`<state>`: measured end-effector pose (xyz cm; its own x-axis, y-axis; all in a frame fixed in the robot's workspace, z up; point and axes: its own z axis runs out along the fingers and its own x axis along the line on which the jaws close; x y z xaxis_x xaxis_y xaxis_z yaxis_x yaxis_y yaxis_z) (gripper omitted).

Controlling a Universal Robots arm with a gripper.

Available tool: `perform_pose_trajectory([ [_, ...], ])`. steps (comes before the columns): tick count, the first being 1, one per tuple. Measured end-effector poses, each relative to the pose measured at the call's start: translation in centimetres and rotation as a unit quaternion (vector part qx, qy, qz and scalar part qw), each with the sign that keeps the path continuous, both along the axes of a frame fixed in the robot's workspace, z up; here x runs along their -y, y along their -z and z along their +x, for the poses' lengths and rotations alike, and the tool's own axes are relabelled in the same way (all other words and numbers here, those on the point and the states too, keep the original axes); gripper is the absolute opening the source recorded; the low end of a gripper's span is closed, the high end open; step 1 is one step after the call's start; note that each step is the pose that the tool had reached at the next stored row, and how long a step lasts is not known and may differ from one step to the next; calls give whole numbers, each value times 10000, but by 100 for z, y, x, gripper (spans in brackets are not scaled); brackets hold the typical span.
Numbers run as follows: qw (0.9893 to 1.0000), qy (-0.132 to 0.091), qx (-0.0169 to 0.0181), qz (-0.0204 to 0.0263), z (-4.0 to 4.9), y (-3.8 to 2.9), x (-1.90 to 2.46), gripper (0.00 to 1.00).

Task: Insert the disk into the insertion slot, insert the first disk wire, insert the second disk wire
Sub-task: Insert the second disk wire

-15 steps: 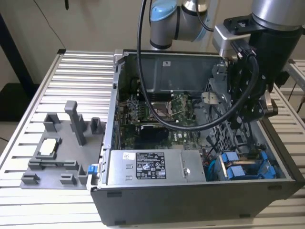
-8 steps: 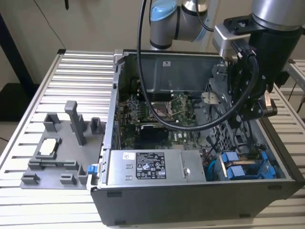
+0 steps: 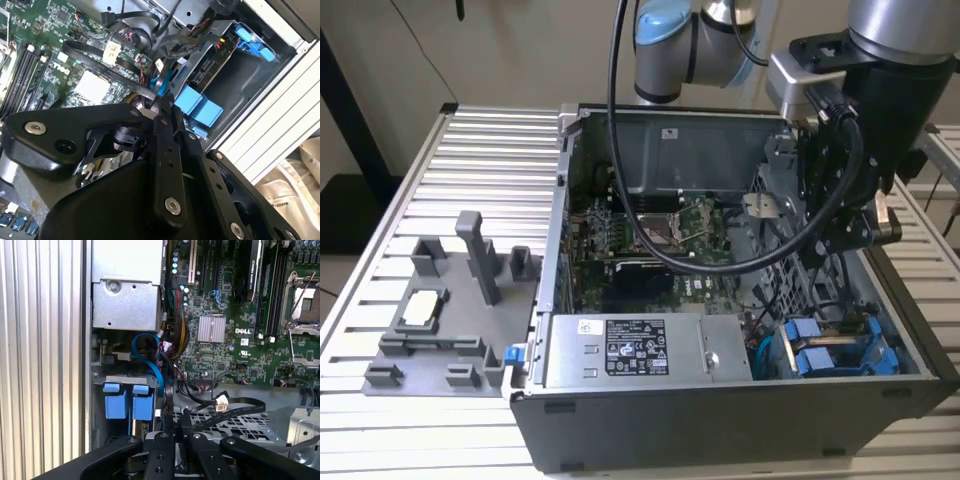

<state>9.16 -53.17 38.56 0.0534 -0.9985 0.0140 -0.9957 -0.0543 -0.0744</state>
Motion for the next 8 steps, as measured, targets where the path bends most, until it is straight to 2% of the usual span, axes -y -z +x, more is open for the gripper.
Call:
perform_pose_trajectory([
  [2,10000,0,-5,0,5,0,22,16],
  [8,10000,4,-30,0,36,3,138,16],
])
